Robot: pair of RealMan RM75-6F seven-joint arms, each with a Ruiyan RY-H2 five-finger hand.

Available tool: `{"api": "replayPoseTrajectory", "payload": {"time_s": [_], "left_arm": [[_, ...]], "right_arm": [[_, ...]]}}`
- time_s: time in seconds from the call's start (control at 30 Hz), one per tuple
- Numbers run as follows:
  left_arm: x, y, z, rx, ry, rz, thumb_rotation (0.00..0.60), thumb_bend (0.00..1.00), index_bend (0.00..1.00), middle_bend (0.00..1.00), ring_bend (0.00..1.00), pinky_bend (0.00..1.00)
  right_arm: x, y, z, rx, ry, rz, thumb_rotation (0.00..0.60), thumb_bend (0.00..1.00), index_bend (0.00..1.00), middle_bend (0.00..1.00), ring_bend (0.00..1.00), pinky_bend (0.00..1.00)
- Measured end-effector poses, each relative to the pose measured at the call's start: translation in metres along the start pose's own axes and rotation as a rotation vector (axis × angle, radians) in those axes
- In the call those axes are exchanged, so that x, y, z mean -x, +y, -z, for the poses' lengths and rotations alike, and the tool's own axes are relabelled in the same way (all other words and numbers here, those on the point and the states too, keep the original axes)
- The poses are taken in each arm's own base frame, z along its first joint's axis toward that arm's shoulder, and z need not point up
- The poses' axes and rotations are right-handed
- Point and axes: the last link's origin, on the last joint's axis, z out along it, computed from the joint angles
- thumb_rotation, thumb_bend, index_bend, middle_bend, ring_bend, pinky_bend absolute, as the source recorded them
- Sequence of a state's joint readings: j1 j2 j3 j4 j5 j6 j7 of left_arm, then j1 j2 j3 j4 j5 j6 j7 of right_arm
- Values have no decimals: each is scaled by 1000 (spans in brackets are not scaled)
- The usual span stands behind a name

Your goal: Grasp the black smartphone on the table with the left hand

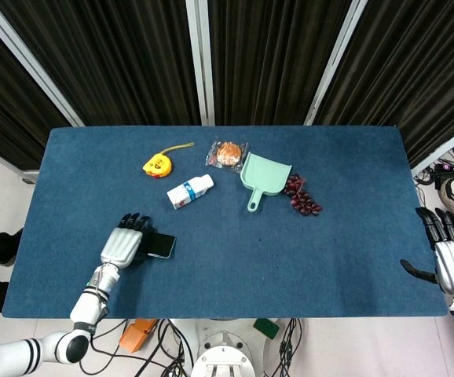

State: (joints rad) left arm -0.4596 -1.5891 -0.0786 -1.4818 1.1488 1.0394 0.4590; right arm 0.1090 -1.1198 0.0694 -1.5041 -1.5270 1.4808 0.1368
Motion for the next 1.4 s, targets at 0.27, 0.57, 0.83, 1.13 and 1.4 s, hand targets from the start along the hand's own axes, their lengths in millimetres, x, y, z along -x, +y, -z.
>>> {"api": "replayPoseTrajectory", "payload": {"time_s": [0.27, 0.57, 0.83, 1.13, 1.4], "left_arm": [[-14, -3, 15, 27, -13, 47, 600, 564, 531, 114, 0, 0], [-22, -4, 21, 48, -71, 0, 600, 573, 531, 128, 0, 0], [-29, -2, 12, 57, -122, -73, 600, 568, 360, 125, 0, 0], [-44, -1, 6, 49, -122, -97, 600, 542, 146, 91, 0, 0], [-58, -2, 5, 29, -53, -64, 600, 501, 146, 91, 0, 0]], "right_arm": [[1, -1, 1, -1, -1, -2, 600, 274, 78, 140, 0, 38], [1, 2, 3, 5, 1, -6, 600, 274, 79, 140, 0, 38], [0, 5, 5, 12, 6, -9, 600, 274, 79, 140, 0, 38], [1, 8, 6, 21, 3, -15, 600, 274, 79, 140, 0, 38], [1, 12, 6, 30, 3, -14, 600, 275, 79, 140, 0, 38]]}}
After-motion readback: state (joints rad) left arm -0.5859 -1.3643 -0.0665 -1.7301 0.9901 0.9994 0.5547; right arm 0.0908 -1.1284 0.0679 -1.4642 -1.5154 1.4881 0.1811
